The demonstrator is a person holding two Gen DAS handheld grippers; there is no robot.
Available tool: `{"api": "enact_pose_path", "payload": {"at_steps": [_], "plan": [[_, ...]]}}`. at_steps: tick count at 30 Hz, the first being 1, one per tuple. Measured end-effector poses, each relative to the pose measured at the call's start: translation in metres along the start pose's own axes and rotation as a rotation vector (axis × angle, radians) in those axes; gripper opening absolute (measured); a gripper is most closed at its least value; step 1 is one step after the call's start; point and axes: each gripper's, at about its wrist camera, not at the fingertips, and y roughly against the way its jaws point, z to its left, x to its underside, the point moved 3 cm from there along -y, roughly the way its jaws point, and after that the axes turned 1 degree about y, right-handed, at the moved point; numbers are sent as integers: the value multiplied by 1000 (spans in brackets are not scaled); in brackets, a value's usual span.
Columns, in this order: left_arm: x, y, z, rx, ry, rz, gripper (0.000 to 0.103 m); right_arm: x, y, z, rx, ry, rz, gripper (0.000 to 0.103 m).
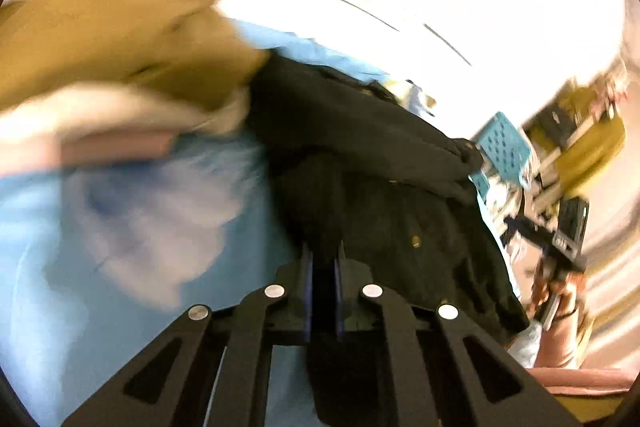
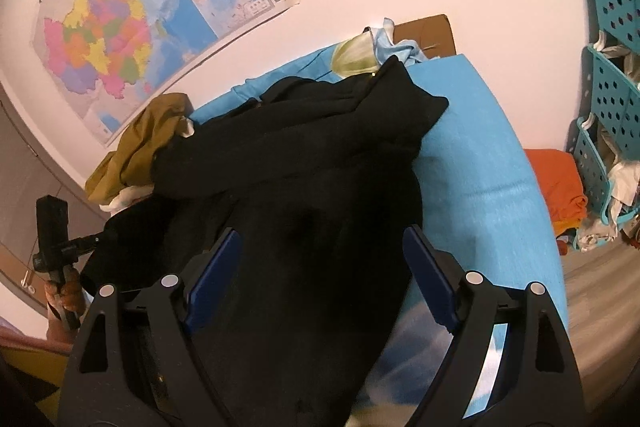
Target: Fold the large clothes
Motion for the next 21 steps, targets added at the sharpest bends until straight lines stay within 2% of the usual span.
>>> {"api": "enact_pose_path", "payload": {"at_steps": [3,5,7,8,10,12,14,18,21], "plan": [[30,-7,29,-109,43,68,6,13,-1,-4,-1,-7,27,82],[48,-21,38,-173,11,129,8,22,-3,-10,-3,-26,48,82],[49,-17,30,-198,-52,104,11,31,-3,-15,-10,-50,62,83],[47,-15,27,-208,-70,97,17,34,-1,-16,-12,-58,60,83],[42,-8,17,-161,-102,61,37,40,6,-16,-42,-68,48,88],[39,-1,6,-163,-150,32,39,45,12,-15,-68,-69,37,91],[35,3,2,-155,-174,11,53,50,17,-14,-73,-69,35,92],[33,0,1,-135,-187,16,64,64,19,-13,-100,-83,62,93],[38,-11,6,-125,-186,61,67,76,18,-9,-142,-91,88,94]]}}
